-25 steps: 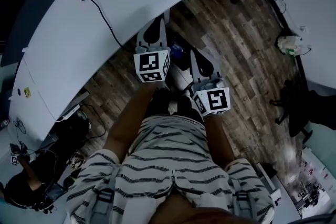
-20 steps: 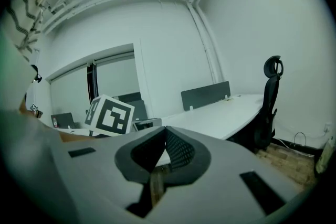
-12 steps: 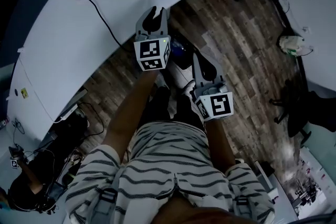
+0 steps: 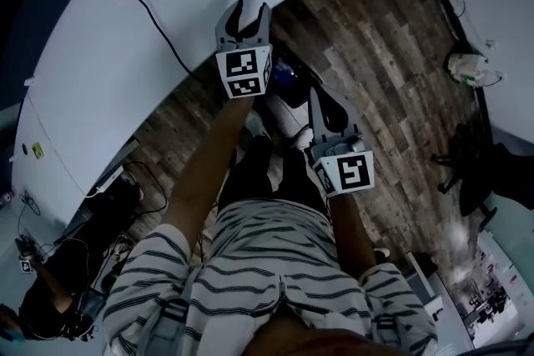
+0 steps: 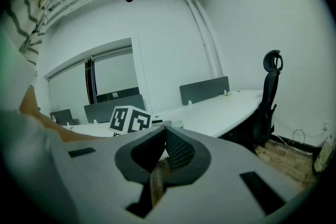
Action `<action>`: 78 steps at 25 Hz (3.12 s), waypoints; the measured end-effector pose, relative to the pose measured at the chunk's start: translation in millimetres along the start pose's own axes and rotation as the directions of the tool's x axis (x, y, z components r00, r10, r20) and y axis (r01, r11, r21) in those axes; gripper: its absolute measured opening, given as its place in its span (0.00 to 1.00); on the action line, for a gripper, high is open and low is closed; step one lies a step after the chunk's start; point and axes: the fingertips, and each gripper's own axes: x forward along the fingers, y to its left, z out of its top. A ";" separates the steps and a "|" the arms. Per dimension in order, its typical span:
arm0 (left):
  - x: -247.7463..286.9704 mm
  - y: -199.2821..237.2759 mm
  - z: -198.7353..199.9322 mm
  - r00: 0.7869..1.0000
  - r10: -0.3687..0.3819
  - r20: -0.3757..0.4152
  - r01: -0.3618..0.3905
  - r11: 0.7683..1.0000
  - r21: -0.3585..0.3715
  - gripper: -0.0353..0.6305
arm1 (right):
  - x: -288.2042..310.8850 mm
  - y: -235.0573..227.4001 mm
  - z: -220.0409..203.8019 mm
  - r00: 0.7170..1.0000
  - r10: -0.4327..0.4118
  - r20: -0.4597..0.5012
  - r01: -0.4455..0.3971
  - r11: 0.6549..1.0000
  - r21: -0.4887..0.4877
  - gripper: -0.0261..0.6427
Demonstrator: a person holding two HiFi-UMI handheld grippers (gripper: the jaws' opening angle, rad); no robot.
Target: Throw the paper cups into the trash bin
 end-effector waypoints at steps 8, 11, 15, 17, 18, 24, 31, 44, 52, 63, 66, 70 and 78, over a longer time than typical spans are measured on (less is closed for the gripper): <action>31.8 18.8 -15.9 1.000 0.015 -0.027 -0.014 1.000 0.024 0.39 | 7.0 3.7 -8.6 1.000 -0.011 -0.010 0.011 1.000 0.003 0.06; 44.2 24.7 -19.6 0.999 0.026 -0.040 -0.025 0.999 0.025 0.42 | 8.2 2.3 -12.1 1.000 -0.013 -0.016 0.013 1.000 0.006 0.06; 58.7 28.6 -29.7 0.998 0.028 -0.064 -0.026 0.999 0.035 0.43 | 8.2 -0.2 -19.3 0.999 -0.024 -0.026 0.025 1.000 0.012 0.06; 65.5 30.3 -35.5 0.997 0.030 -0.077 -0.026 0.999 0.047 0.45 | 8.6 -0.2 -23.7 0.999 -0.026 -0.032 0.027 1.000 0.014 0.06; 68.8 31.7 -38.6 0.996 0.032 -0.086 -0.028 0.998 0.049 0.46 | 8.9 0.0 -25.6 0.999 -0.027 -0.036 0.027 1.000 0.016 0.06; 85.2 40.5 -51.7 0.991 0.064 -0.122 -0.062 0.998 0.015 0.50 | 11.3 -2.5 -34.1 0.998 -0.027 -0.055 0.029 0.999 0.032 0.06; 106.5 42.0 -61.7 0.982 0.070 -0.175 -0.064 0.997 0.037 0.51 | 13.6 -2.6 -42.4 0.997 -0.021 -0.076 0.023 0.999 0.028 0.06; 128.5 49.7 -68.0 0.979 0.096 -0.182 -0.088 0.995 0.052 0.52 | 14.0 -11.0 -48.3 0.995 -0.043 -0.094 0.046 0.998 0.034 0.06; 126.4 51.7 -64.0 0.981 0.108 -0.161 -0.104 0.994 0.032 0.49 | 8.3 -16.3 -50.5 0.994 -0.053 -0.098 0.056 0.998 0.034 0.06; 109.6 47.3 -50.7 0.985 0.105 -0.137 -0.106 0.994 0.000 0.48 | 1.1 -17.7 -43.9 0.995 -0.063 -0.080 0.065 0.998 0.021 0.06; 102.6 43.5 -44.7 0.987 0.102 -0.128 -0.104 0.995 -0.008 0.47 | -4.4 -18.6 -41.7 0.995 -0.069 -0.073 0.071 0.997 0.023 0.06; 92.2 38.1 -35.1 0.989 0.097 -0.113 -0.098 0.995 -0.011 0.47 | -10.8 -17.7 -37.0 0.995 -0.075 -0.058 0.076 0.997 0.021 0.06; 66.9 30.3 -13.4 0.992 0.094 -0.084 -0.095 0.995 -0.008 0.47 | -21.9 -13.3 -25.0 0.997 -0.074 -0.022 0.074 0.997 0.023 0.06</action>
